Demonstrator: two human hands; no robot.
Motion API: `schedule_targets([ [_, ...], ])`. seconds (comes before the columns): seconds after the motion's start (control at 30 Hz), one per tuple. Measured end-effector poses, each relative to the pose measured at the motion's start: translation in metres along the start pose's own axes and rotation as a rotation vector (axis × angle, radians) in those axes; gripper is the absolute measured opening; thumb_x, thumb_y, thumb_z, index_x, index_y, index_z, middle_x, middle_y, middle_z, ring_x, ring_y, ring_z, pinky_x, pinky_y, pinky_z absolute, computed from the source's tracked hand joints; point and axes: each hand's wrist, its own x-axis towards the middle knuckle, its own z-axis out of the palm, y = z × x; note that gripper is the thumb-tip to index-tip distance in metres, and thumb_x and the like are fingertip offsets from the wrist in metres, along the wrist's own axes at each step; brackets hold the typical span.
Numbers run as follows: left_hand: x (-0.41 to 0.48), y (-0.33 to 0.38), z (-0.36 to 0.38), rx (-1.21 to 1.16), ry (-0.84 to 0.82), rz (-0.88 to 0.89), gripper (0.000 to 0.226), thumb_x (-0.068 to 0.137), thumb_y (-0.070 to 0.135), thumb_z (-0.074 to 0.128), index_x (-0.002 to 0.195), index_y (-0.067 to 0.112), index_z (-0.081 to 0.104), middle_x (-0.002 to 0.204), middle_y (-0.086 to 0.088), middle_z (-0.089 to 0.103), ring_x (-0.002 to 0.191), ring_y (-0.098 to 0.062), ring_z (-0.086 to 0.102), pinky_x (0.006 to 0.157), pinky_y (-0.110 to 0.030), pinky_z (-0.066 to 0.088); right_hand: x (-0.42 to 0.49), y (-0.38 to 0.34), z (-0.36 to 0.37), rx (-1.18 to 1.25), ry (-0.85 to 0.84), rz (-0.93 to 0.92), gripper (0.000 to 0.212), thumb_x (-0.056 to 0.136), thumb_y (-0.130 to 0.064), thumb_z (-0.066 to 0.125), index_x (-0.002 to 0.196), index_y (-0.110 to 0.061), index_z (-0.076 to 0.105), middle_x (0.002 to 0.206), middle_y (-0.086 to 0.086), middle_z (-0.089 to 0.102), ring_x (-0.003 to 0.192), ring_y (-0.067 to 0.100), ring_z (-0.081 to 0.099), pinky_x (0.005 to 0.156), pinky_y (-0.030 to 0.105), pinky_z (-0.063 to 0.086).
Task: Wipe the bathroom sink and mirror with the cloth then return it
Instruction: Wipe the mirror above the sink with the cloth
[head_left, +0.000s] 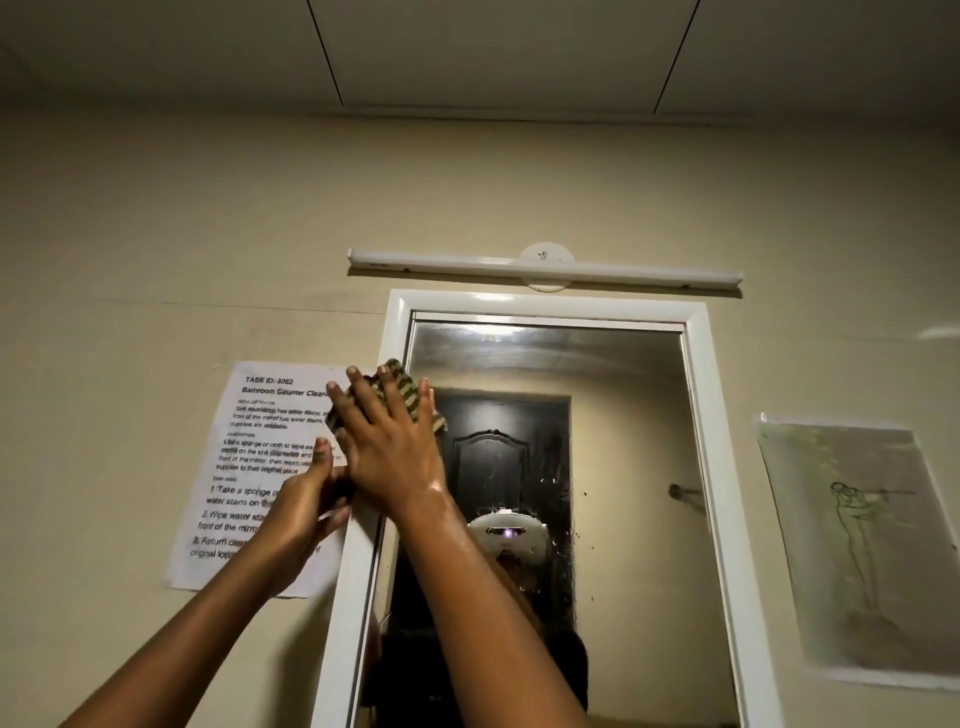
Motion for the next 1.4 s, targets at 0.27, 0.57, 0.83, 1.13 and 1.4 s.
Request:
schedule_targets([
  [0.27, -0.015, -0.015, 0.006, 0.055, 0.052, 0.09, 0.053, 0.098, 0.039, 0.031, 0.129, 0.004, 0.055, 0.119, -0.009, 0.061, 0.113, -0.021, 0.055, 0.101, -0.034, 0.041, -0.078, 0.165, -0.051, -0.086, 0.214, 0.597, 0.06, 0.097, -0.031, 0.036, 0.15, -0.031, 0.008, 0.16, 0.001, 0.004, 0.146, 0.026, 0.001, 0.11, 0.058, -0.014],
  [0.57, -0.024, -0.007, 0.006, 0.063, 0.054, 0.056, 0.057, 0.096, 0.046, 0.031, 0.125, 0.005, 0.058, 0.114, -0.013, 0.064, 0.109, -0.024, 0.058, 0.095, -0.033, 0.043, -0.193, 0.177, -0.044, 0.101, 0.401, 1.077, 0.053, 0.097, -0.035, 0.024, 0.148, -0.021, 0.022, 0.154, 0.013, 0.025, 0.138, 0.038, 0.027, 0.113, 0.053, 0.021],
  [0.83, -0.024, -0.012, 0.002, -0.008, 0.047, -0.009, 0.073, 0.091, 0.06, 0.021, 0.128, 0.007, 0.057, 0.124, -0.011, 0.062, 0.113, -0.018, 0.056, 0.093, -0.028, 0.04, -0.095, 0.104, -0.03, 0.12, 0.253, 0.824, 0.06, 0.097, -0.032, 0.037, 0.15, -0.029, 0.008, 0.16, 0.004, 0.004, 0.146, 0.031, 0.0, 0.114, 0.056, -0.013],
  [1.13, -0.042, -0.025, 0.0, -0.283, 0.105, -0.129, 0.082, 0.093, 0.059, 0.015, 0.133, -0.007, 0.043, 0.14, -0.026, 0.045, 0.132, -0.032, 0.042, 0.114, -0.039, 0.031, -0.079, -0.027, 0.02, 0.003, 0.004, 0.083, 0.052, 0.092, -0.043, 0.028, 0.144, -0.039, 0.026, 0.156, -0.002, 0.026, 0.142, 0.029, 0.026, 0.112, 0.059, 0.013],
  [1.4, -0.055, -0.04, -0.006, -0.091, 0.033, -0.115, 0.074, 0.093, 0.056, 0.021, 0.128, -0.001, 0.053, 0.124, -0.017, 0.059, 0.118, -0.026, 0.055, 0.104, -0.035, 0.04, -0.157, 0.115, -0.017, -0.045, 0.187, 0.595, 0.061, 0.092, -0.031, 0.048, 0.145, -0.036, 0.02, 0.157, 0.007, 0.02, 0.144, 0.033, 0.017, 0.113, 0.061, 0.001],
])
